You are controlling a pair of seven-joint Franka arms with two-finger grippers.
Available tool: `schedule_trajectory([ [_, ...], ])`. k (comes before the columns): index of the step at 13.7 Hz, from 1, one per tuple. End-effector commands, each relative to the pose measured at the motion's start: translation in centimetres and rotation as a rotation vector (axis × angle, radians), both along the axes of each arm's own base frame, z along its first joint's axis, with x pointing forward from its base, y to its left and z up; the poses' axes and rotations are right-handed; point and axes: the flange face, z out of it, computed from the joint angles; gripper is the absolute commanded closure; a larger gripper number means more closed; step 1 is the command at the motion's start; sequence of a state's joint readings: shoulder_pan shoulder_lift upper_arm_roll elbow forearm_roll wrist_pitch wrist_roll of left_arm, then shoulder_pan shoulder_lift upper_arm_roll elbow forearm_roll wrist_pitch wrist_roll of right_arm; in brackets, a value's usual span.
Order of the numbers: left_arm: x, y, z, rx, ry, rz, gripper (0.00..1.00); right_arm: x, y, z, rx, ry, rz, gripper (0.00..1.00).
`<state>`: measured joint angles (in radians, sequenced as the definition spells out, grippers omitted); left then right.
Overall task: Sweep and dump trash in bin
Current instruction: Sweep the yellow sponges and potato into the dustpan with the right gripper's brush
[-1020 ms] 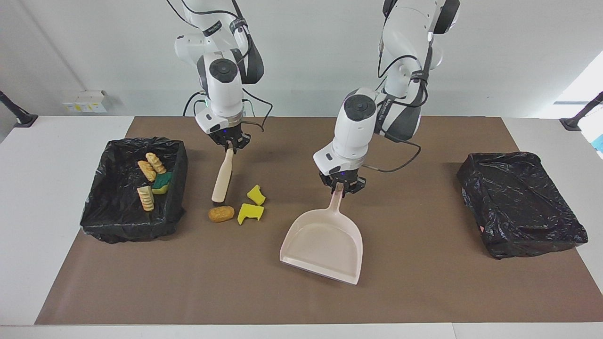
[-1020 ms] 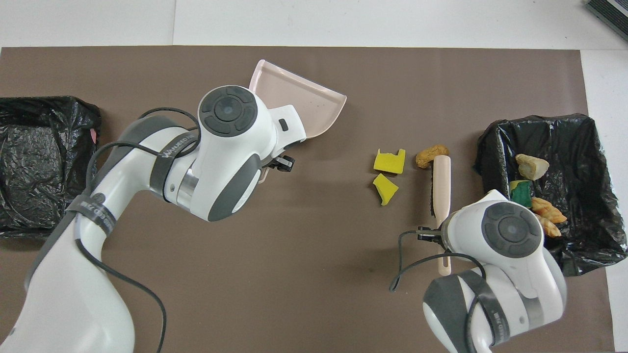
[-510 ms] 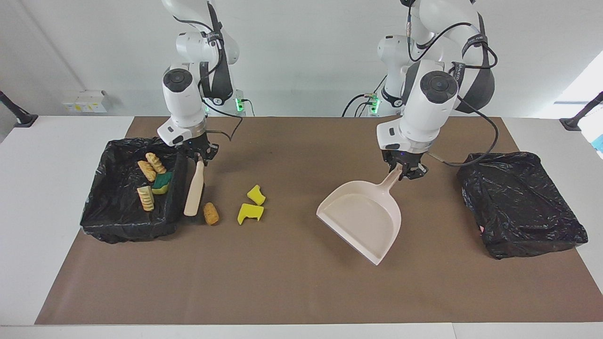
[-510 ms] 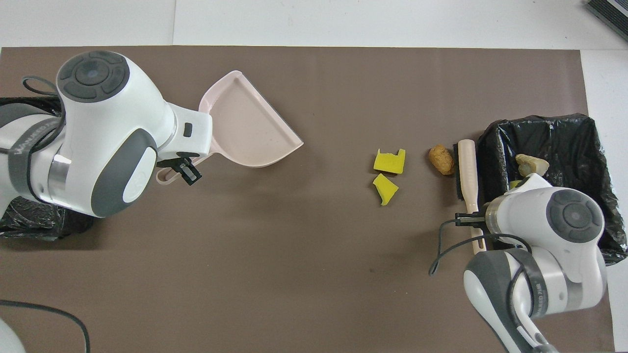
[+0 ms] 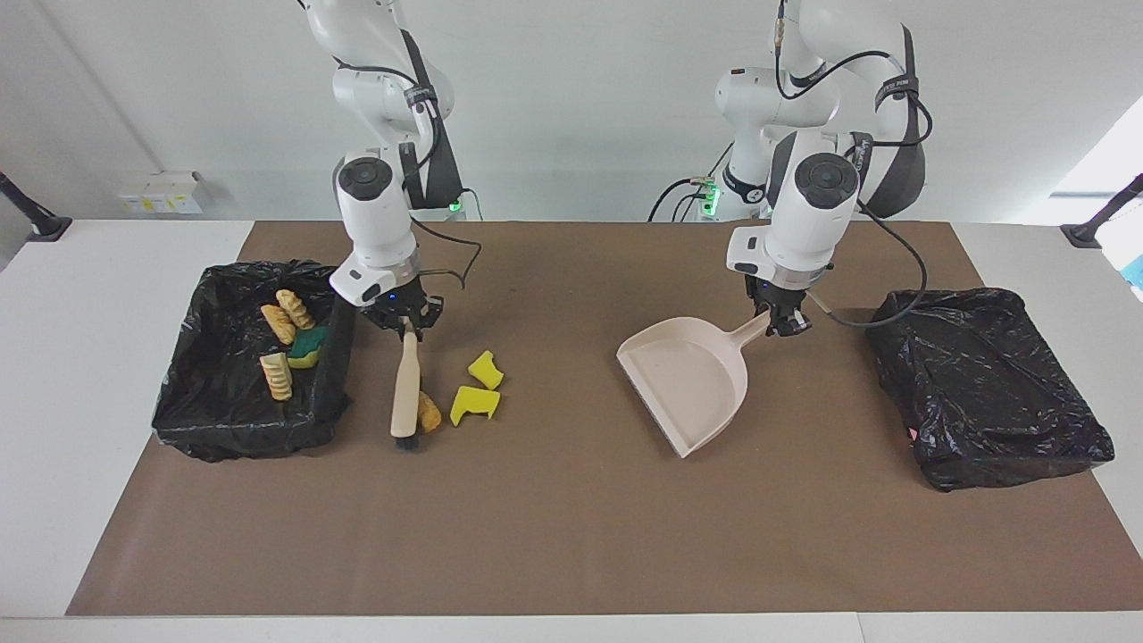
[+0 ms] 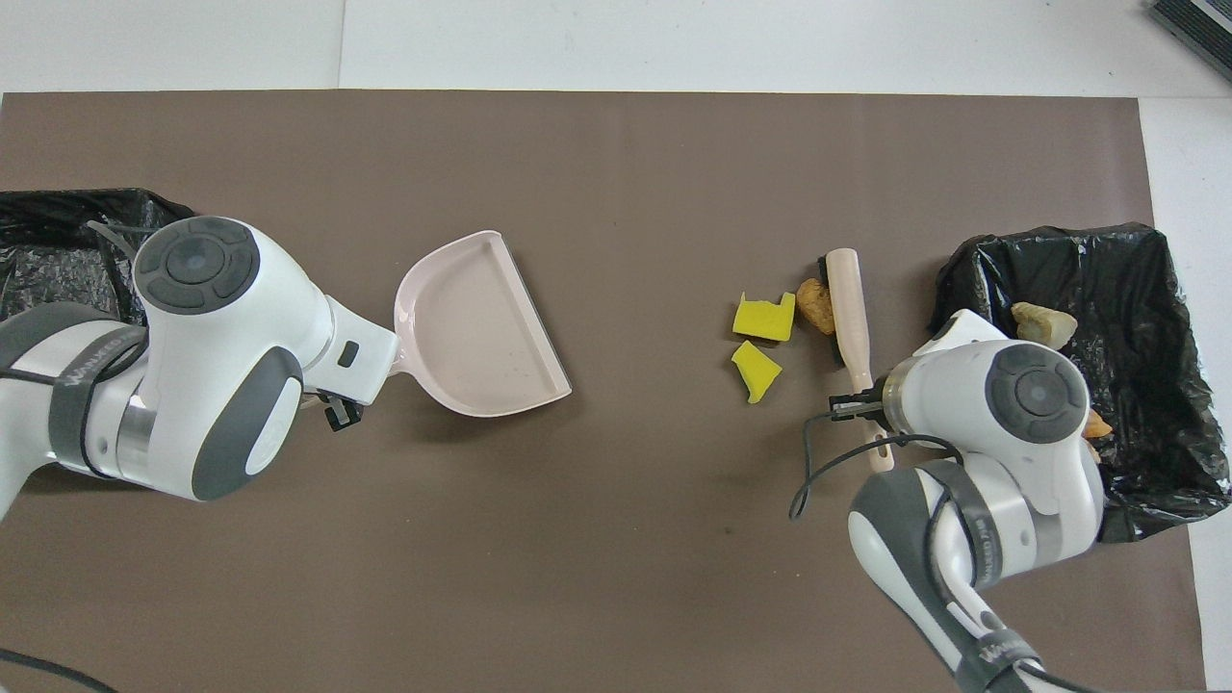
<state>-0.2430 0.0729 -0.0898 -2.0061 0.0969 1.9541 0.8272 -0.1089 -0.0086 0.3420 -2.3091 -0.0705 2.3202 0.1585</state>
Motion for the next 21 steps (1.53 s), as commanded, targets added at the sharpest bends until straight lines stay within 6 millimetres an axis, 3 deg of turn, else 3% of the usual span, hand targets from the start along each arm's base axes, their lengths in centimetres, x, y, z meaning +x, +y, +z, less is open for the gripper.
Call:
schedule_trajectory([
  [1, -2.2, -1.5, -0.3, 0.01, -0.019, -0.067, 1.0, 0.3, 5.2, 1.3, 0.01, 0.071, 0.064, 1.0],
  [3, -2.9, -3.9, -1.3, 0.004, -0.024, -0.106, 1.0, 0.5, 8.9, 3.1, 0.058, 0.092, 0.082, 1.0],
  [4, -3.4, -4.2, -2.0, 0.003, -0.024, -0.116, 1.0, 0.9, 9.0, 4.5, 0.063, 0.092, 0.076, 1.0],
  [5, -3.7, -4.2, -2.1, 0.005, -0.02, -0.118, 1.0, 1.6, 8.2, 6.1, 0.06, 0.096, 0.06, 1.0],
  [7, -4.0, -4.1, -2.6, 0.009, -0.012, -0.116, 1.0, 2.1, 3.8, 7.5, 0.037, 0.105, -0.008, 1.0],
  [9, -4.3, -4.4, -3.2, 0.01, -0.01, -0.108, 1.0, 0.5, 0.8, 6.0, 0.022, 0.088, -0.046, 1.0],
  [11, -4.2, -4.4, -3.2, 0.005, -0.017, -0.1, 1.0, -0.9, 0.4, 4.2, 0.015, 0.083, -0.039, 1.0],
  [16, -4.3, -4.4, -3.2, 0.002, -0.017, -0.085, 1.0, -0.9, 3.5, -1.4, 0.045, 0.11, 0.006, 1.0],
  [21, -4.1, -4.1, -3.2, 0.001, -0.018, -0.077, 1.0, -2.5, 13.4, -2.9, 0.072, 0.105, -0.037, 1.0],
])
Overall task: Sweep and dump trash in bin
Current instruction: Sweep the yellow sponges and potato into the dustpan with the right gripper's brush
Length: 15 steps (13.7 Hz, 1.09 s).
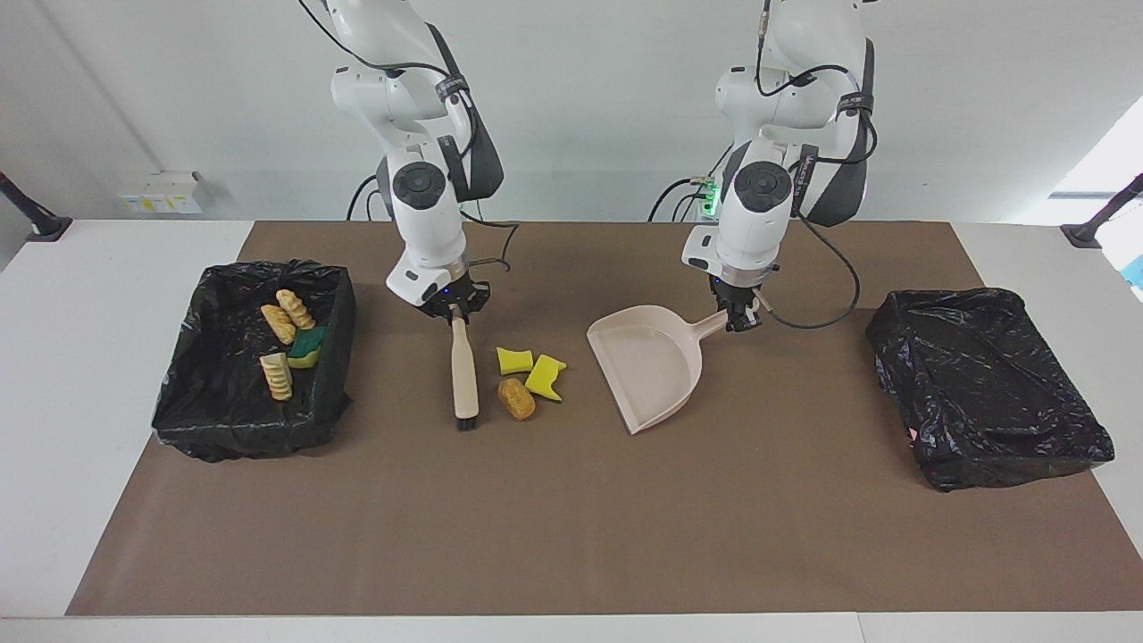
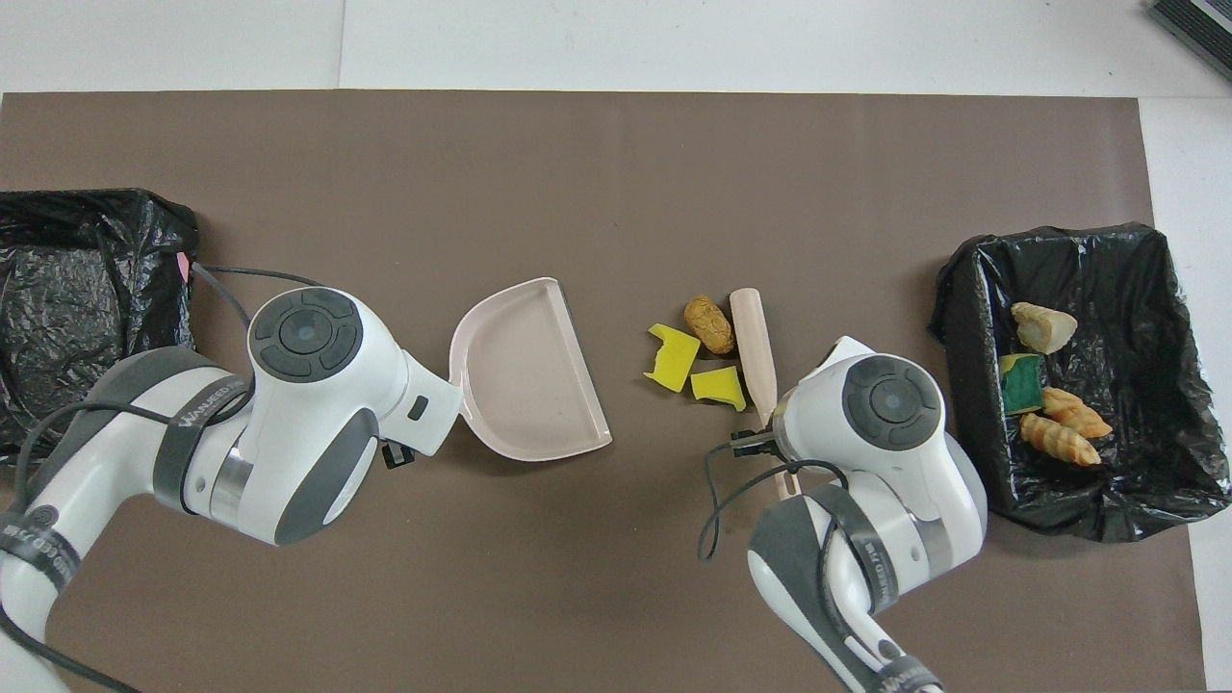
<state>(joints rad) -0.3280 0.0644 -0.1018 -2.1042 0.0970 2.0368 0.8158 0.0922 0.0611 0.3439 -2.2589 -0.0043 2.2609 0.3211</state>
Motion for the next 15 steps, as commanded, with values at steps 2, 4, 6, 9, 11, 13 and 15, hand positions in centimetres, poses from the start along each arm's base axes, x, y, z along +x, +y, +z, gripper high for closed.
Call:
schedule_trajectory([
  [2, -0.7, 0.5, 0.1, -0.001, -0.024, 0.017, 1.0, 0.5, 6.8, -1.1, 0.05, 0.014, -0.058, 1.0],
  [4, -0.7, 0.6, 0.0, 0.0, -0.022, 0.018, 1.0, 0.1, 11.1, -0.2, 0.072, 0.01, -0.042, 1.0],
  [6, -0.7, 0.6, 0.0, 0.0, -0.022, 0.018, 1.0, -0.7, 14.4, 0.8, 0.144, 0.035, -0.064, 1.0],
  [9, -0.7, 0.7, 0.0, 0.0, -0.022, 0.02, 1.0, -2.0, 17.3, 1.9, 0.227, 0.063, -0.043, 1.0],
  [11, -0.7, 0.7, -0.1, -0.001, -0.019, 0.021, 1.0, -2.2, 17.8, 2.5, 0.265, 0.079, -0.028, 1.0],
  [13, -0.3, 0.9, 0.2, -0.039, -0.015, 0.058, 1.0, -2.0, 17.1, 4.1, 0.271, 0.082, -0.04, 1.0],
  [15, 0.8, 2.4, 0.1, -0.074, -0.027, 0.108, 1.0, -1.4, 14.4, 6.3, 0.231, 0.099, -0.057, 1.0],
])
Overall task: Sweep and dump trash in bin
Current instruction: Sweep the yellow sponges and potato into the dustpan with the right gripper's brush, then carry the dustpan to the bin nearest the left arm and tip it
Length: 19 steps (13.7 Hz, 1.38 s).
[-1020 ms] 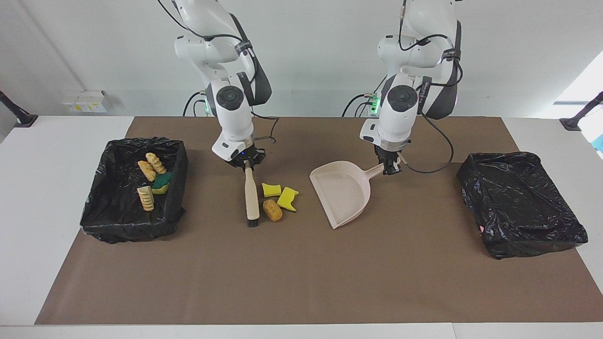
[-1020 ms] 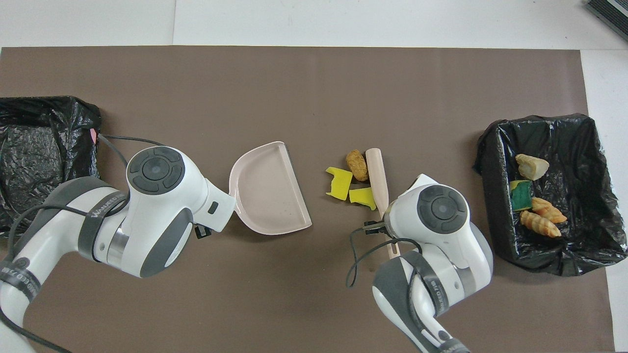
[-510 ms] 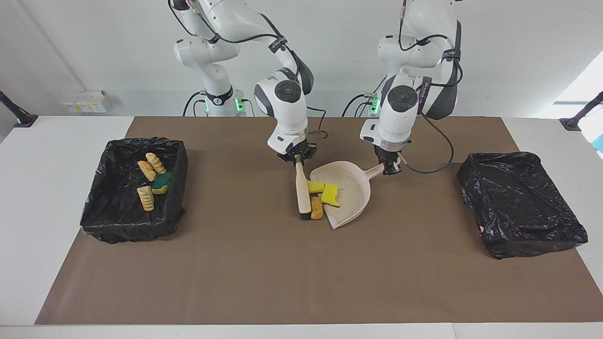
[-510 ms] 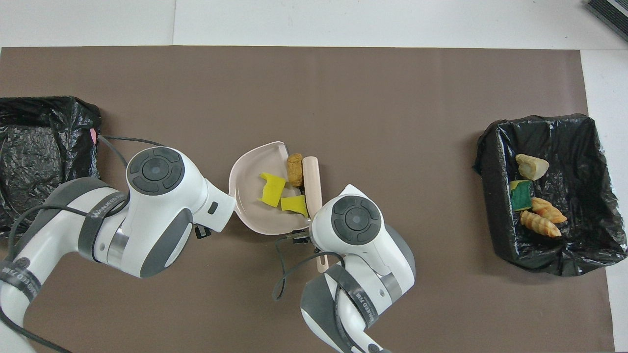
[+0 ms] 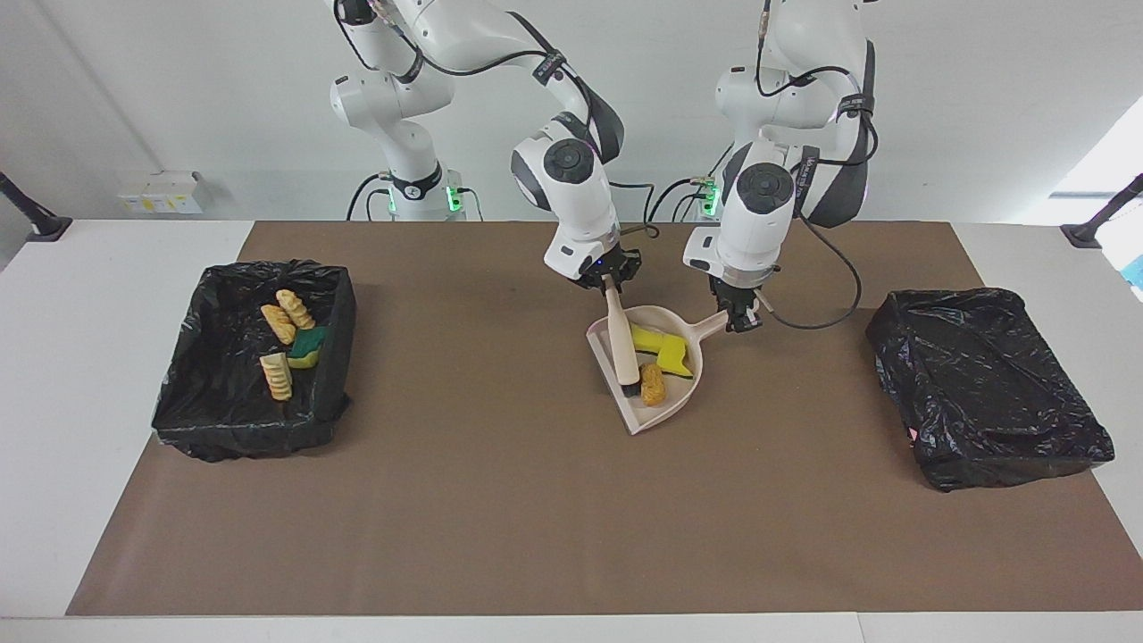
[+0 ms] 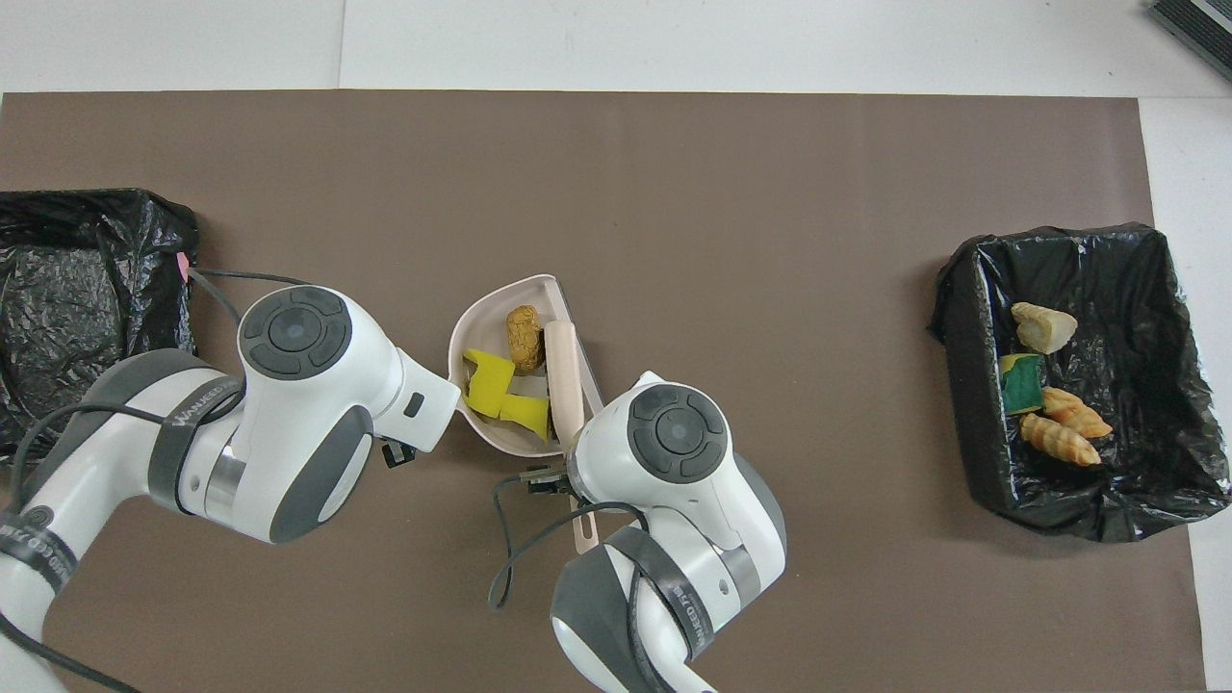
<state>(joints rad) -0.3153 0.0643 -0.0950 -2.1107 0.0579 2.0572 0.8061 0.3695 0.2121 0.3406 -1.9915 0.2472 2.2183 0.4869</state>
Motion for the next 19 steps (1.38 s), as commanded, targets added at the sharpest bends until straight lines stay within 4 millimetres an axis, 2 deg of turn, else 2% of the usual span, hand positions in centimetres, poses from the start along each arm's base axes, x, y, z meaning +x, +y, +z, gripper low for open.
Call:
schedule_trajectory([
  [1, 0.5, 1.7, 0.0, -0.06, -0.021, 0.071, 1.0, 1.1, -4.1, 3.9, -0.015, 0.017, -0.015, 1.0],
  [4, 1.3, 3.0, 0.5, -0.108, -0.026, 0.128, 1.0, 1.7, -7.6, 6.7, -0.087, -0.021, -0.022, 1.0],
  [5, 1.5, 3.5, 1.1, -0.12, -0.032, 0.139, 1.0, 1.3, -7.7, 7.4, -0.109, -0.032, -0.015, 1.0],
  [8, 2.7, 6.3, 4.3, -0.138, -0.079, 0.184, 1.0, -1.3, -6.6, 7.7, -0.14, -0.042, -0.044, 1.0],
  [11, 3.8, 10.2, 7.0, -0.139, -0.079, 0.175, 1.0, -6.4, -2.4, 6.0, -0.158, -0.047, -0.044, 1.0],
  [13, 4.8, 13.9, 8.7, -0.142, -0.073, 0.148, 1.0, -9.5, 1.0, 5.1, -0.156, -0.061, -0.035, 1.0],
  [15, 5.9, 18.7, 10.5, -0.145, -0.07, 0.127, 1.0, -11.7, 3.0, 4.4, -0.18, -0.059, -0.046, 1.0],
  [17, 6.8, 24.5, 11.9, -0.151, -0.069, 0.099, 1.0, -14.4, 5.5, 2.0, -0.198, -0.083, -0.05, 1.0],
  [19, 7.0, 30.1, 12.7, -0.154, -0.079, 0.072, 1.0, -15.6, 7.0, -0.1, -0.186, -0.097, -0.062, 1.0],
])
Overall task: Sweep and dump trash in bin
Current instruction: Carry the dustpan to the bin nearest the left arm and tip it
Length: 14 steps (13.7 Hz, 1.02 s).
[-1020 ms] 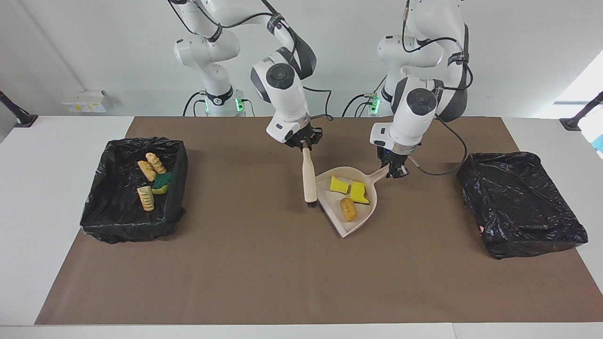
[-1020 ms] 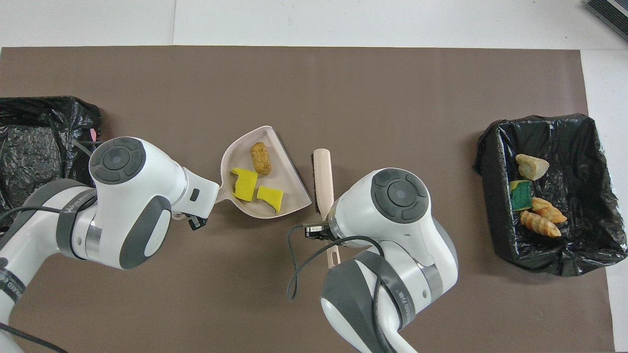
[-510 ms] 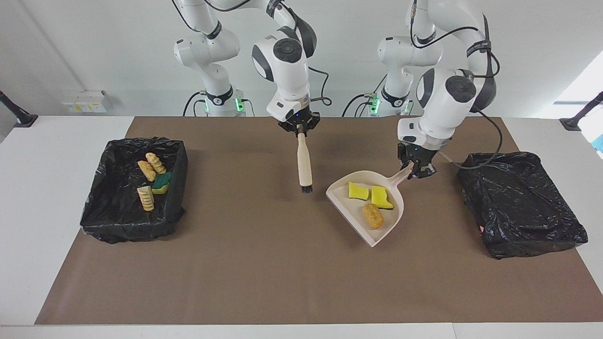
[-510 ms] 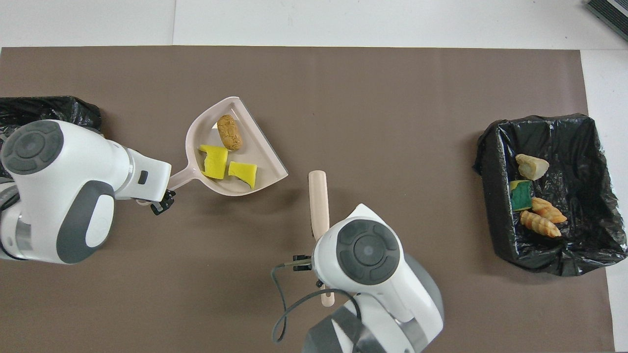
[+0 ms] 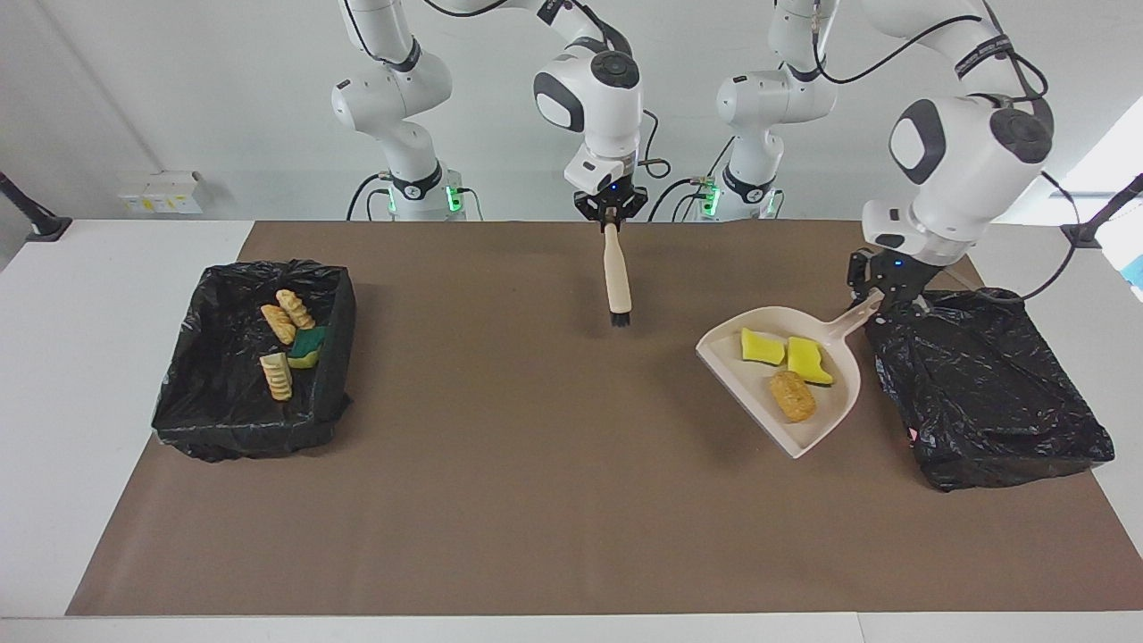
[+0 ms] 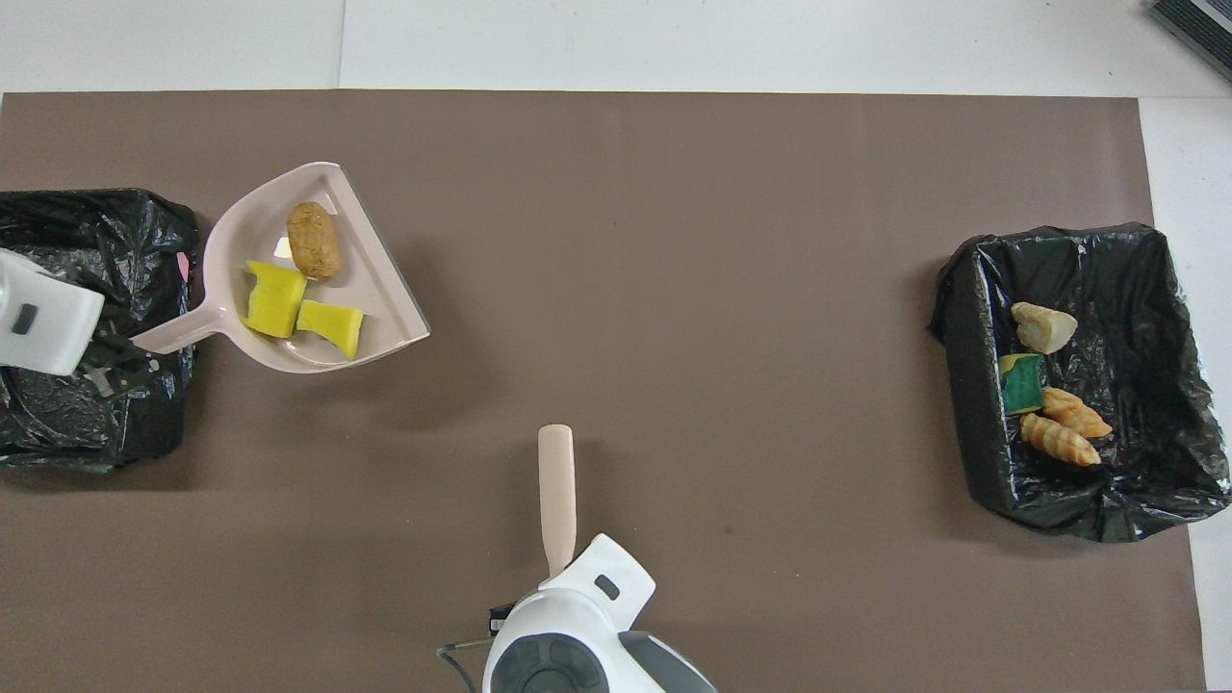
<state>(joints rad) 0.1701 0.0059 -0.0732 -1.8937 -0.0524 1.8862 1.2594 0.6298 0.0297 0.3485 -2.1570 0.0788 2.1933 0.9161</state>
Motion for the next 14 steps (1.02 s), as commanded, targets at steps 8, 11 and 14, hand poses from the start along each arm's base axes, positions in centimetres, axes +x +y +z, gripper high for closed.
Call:
schedule_trajectory([
  [8, 0.7, 22.0, 5.1, 0.181, -0.043, -0.185, 1.0, -1.0, 1.4, -3.2, -0.067, 0.008, 0.005, 0.62],
  [11, 1.5, 26.1, 6.8, 0.314, -0.003, -0.259, 1.0, 0.0, 1.8, -2.0, -0.061, -0.013, 0.011, 0.0],
  [14, 1.8, 26.8, 7.0, 0.411, 0.026, -0.287, 1.0, 3.3, 0.3, 1.7, -0.077, -0.01, -0.01, 0.0],
])
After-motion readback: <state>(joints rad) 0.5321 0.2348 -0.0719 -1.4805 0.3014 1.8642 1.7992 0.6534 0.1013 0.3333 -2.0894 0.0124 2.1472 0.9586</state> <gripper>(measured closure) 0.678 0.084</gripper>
